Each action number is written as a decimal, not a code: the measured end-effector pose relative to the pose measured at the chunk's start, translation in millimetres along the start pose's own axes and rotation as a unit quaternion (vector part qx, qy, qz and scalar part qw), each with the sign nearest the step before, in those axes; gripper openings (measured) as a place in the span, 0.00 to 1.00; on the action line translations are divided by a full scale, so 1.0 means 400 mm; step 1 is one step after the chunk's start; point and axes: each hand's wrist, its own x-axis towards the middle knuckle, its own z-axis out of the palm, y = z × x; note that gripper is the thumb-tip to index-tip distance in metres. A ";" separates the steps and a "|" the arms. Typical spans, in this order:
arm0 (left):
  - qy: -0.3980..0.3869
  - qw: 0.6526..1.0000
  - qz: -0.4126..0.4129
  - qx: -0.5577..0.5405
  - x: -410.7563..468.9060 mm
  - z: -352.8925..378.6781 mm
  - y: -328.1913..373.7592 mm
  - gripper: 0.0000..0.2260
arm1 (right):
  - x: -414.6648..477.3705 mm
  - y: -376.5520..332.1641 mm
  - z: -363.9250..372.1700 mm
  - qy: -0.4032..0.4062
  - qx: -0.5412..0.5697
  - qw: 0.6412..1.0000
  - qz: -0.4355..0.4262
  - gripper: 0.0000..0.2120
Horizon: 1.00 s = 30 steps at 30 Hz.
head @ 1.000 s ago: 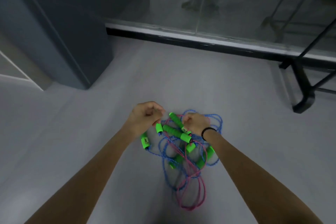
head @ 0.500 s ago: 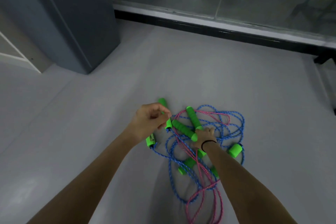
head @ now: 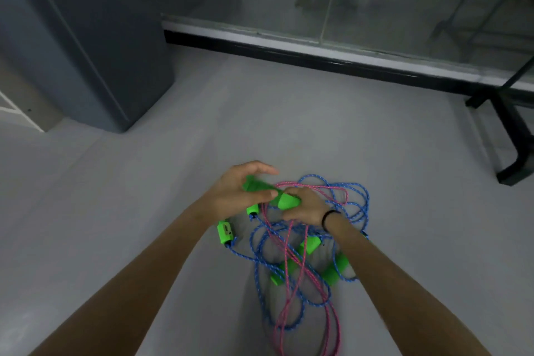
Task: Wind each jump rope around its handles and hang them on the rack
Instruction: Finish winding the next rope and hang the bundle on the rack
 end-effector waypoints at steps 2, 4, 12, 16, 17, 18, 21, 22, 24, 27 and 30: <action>-0.031 0.998 0.010 0.062 0.003 -0.006 0.024 0.25 | -0.052 -0.071 -0.069 -0.105 -0.030 0.993 -0.052 0.15; -0.086 0.987 -0.006 0.134 0.002 -0.003 0.046 0.33 | -0.096 -0.132 -0.128 -0.158 -0.075 0.981 -0.085 0.17; -0.191 0.955 -0.109 0.199 -0.018 0.010 0.115 0.19 | -0.201 -0.229 -0.241 -0.230 -0.037 0.967 -0.101 0.12; -0.189 0.947 -0.135 0.220 -0.040 0.018 0.146 0.16 | -0.241 -0.238 -0.262 -0.243 0.029 0.966 -0.081 0.13; -0.189 0.948 -0.135 0.219 -0.047 0.020 0.154 0.19 | -0.249 -0.238 -0.269 -0.245 0.069 0.964 -0.080 0.14; -0.189 0.950 -0.134 0.207 -0.052 0.021 0.163 0.22 | -0.255 -0.234 -0.276 -0.237 0.112 0.961 -0.084 0.16; -0.170 0.968 -0.138 0.121 -0.066 0.012 0.204 0.24 | -0.264 -0.243 -0.301 -0.184 0.201 0.958 -0.085 0.22; -0.162 0.973 -0.132 0.098 -0.069 0.004 0.226 0.23 | -0.268 -0.258 -0.314 -0.165 0.206 0.961 -0.082 0.25; -0.150 0.979 -0.115 0.081 -0.076 -0.019 0.293 0.22 | -0.288 -0.307 -0.349 -0.136 0.217 0.962 -0.093 0.24; -0.134 0.986 -0.089 0.053 -0.094 -0.060 0.444 0.26 | -0.350 -0.421 -0.434 -0.095 0.220 0.965 -0.108 0.22; -0.126 0.990 -0.062 0.020 -0.111 -0.112 0.634 0.29 | -0.436 -0.548 -0.549 -0.054 0.201 0.971 -0.117 0.16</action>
